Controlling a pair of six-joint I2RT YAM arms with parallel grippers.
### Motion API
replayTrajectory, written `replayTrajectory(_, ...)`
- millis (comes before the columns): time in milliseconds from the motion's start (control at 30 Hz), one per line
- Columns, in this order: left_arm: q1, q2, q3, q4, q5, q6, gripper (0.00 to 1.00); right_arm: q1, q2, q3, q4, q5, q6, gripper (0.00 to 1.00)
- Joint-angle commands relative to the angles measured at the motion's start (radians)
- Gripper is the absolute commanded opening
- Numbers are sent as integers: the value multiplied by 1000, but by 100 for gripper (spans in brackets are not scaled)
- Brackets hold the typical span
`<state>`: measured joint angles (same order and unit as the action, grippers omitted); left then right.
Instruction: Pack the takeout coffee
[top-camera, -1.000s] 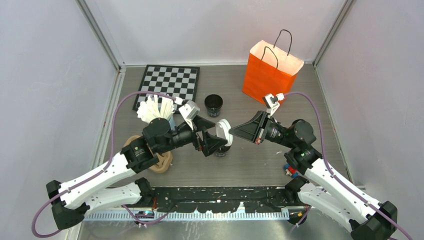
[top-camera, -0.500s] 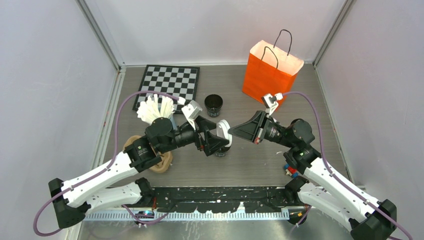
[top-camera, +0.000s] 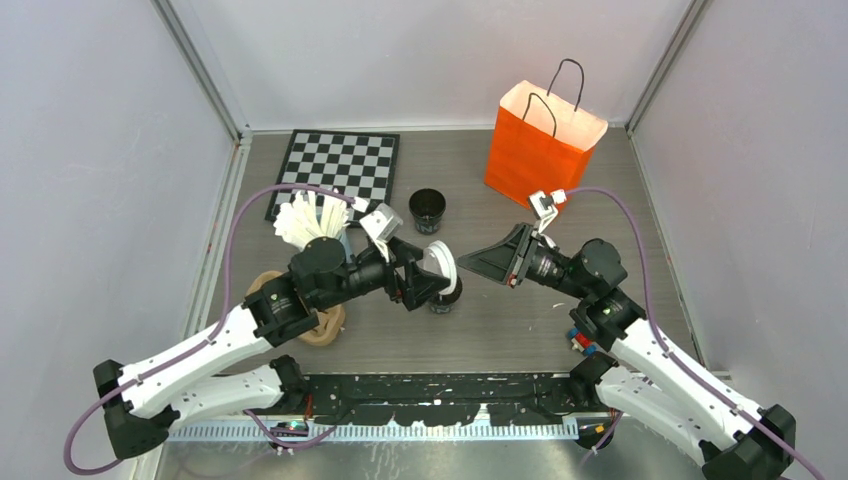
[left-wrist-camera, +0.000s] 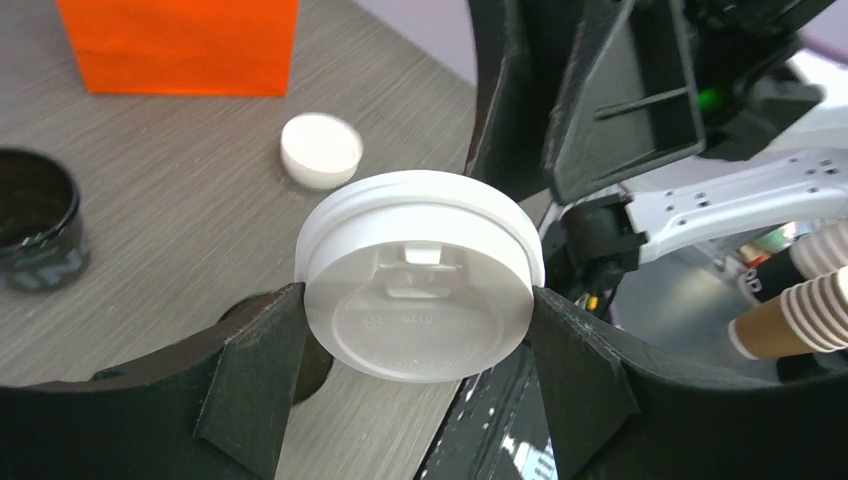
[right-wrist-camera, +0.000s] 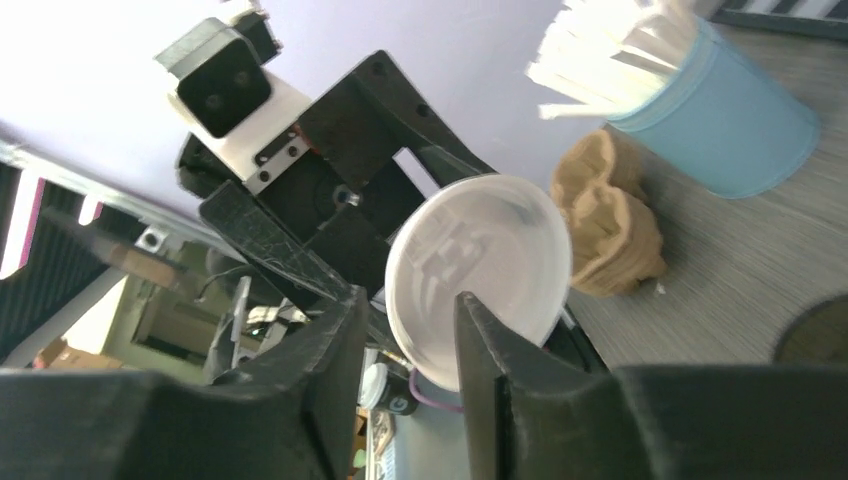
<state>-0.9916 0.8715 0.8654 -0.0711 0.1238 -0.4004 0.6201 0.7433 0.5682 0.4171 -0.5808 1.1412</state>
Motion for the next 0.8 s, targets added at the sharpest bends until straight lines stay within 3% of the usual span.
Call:
replayTrajectory(0,4,-32,62,-178,-105,51,76,5,-98,26,-229,135,-144,49)
replayTrajectory(133,4,-5,157,-425,-222,76,73,5,-218,89,-565,336,-280,67)
replayTrajectory(233,4,55,237,-568,-262,95,73,5,-253,142,-721,420,-345,84)
replayTrajectory(467,2,302,425,-786,-241,98,69,5,-276,186,-892,497,-411,87)
replayTrajectory(767,-7,552,555,-844,-227,103,67,5,-375,219,-1002,577,-456,88)
